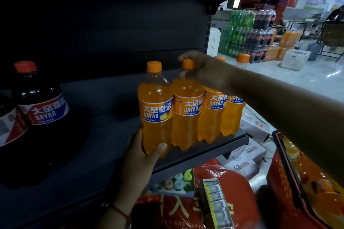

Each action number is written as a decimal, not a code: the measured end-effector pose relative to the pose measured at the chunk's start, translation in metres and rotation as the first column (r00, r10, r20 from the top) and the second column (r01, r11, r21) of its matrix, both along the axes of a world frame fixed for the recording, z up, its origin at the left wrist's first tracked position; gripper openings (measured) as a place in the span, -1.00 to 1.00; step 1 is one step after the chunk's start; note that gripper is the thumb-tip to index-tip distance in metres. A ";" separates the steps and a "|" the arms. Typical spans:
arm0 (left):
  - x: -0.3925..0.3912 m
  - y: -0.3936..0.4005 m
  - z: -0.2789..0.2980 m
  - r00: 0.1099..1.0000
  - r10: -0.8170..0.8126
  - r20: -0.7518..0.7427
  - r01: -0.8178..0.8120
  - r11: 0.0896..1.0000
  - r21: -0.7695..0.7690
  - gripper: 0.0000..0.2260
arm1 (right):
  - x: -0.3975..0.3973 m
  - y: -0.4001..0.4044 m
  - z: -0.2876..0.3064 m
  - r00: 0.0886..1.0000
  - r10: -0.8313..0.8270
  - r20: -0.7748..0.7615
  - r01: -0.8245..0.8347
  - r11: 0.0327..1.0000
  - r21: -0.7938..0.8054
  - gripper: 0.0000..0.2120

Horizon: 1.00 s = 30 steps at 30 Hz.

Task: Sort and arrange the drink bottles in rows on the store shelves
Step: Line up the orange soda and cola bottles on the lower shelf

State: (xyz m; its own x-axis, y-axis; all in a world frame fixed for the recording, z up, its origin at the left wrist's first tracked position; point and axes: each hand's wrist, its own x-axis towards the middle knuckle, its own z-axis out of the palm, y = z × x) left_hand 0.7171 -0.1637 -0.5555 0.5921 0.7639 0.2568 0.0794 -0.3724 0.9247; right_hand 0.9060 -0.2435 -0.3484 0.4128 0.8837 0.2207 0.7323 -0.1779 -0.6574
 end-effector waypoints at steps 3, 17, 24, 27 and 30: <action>0.003 0.002 -0.008 0.997 0.066 0.028 -0.066 0.998 0.012 -0.37 | -0.005 -0.006 0.000 1.000 -0.001 -0.015 0.002 0.999 0.032 -0.53; 0.004 -0.006 0.002 1.000 0.026 0.014 -0.024 0.996 -0.088 -0.34 | -0.020 -0.011 -0.018 0.981 -0.137 0.138 0.117 0.982 0.146 -0.54; -0.097 0.007 0.047 0.973 0.231 0.004 -0.230 0.967 0.107 -0.66 | -0.096 -0.026 -0.040 0.937 -0.226 0.268 0.054 0.848 0.527 -0.70; -0.164 0.028 0.062 0.846 0.481 0.229 -0.512 0.854 0.095 -0.67 | -0.151 -0.002 -0.079 0.996 0.004 0.089 -0.047 0.869 0.493 -0.79; -0.212 0.061 0.056 0.760 0.582 0.288 -0.604 0.797 -0.017 -0.43 | -0.203 0.047 -0.098 0.957 0.199 -0.209 -0.125 0.940 0.319 -0.74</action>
